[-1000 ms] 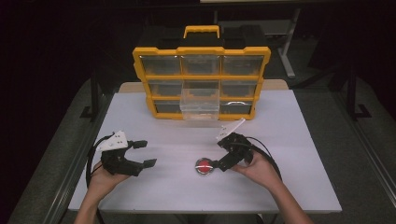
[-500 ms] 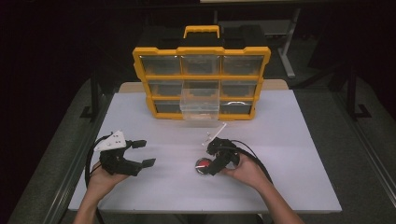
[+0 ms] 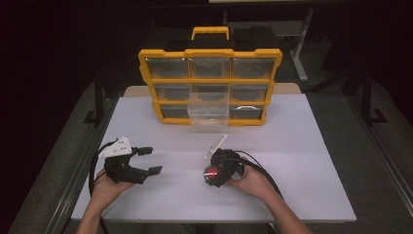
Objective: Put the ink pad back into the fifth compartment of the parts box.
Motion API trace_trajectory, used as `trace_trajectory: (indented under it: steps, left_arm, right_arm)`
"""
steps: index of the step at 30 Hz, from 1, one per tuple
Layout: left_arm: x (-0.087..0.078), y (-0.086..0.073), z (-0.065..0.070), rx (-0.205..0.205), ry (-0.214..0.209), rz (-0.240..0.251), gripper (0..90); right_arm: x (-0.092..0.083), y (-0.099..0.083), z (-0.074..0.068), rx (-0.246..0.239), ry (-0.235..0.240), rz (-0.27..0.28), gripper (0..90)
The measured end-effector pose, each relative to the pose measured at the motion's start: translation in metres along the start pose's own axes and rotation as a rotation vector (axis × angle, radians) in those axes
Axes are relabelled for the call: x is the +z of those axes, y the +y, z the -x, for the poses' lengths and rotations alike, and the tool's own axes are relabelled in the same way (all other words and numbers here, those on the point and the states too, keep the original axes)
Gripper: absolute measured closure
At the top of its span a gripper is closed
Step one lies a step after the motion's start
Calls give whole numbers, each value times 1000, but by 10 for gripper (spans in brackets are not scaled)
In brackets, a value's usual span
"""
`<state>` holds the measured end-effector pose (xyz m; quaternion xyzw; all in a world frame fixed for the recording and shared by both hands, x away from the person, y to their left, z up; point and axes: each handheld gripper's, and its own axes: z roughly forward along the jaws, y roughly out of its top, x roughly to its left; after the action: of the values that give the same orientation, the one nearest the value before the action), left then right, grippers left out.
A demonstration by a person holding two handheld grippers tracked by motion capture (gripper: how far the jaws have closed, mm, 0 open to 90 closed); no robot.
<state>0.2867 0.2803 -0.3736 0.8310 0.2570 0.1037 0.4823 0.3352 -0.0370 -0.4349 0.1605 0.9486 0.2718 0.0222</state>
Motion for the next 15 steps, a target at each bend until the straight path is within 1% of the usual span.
trace_trajectory:
  steps: [3, 5, 15]
  left_arm:
    - [0, 0, 0, -1, -1, 0, 219]
    - [0, 0, 0, -1, -2, 0, 219]
    - [0, 0, 0, -2, 0, 1, 220]
  right_arm:
    - [0, 0, -2, -17, -26, -4, 269]
    - [0, 0, -4, -31, -34, -7, 280]
    - [0, 0, -2, -38, -26, -9, 286]
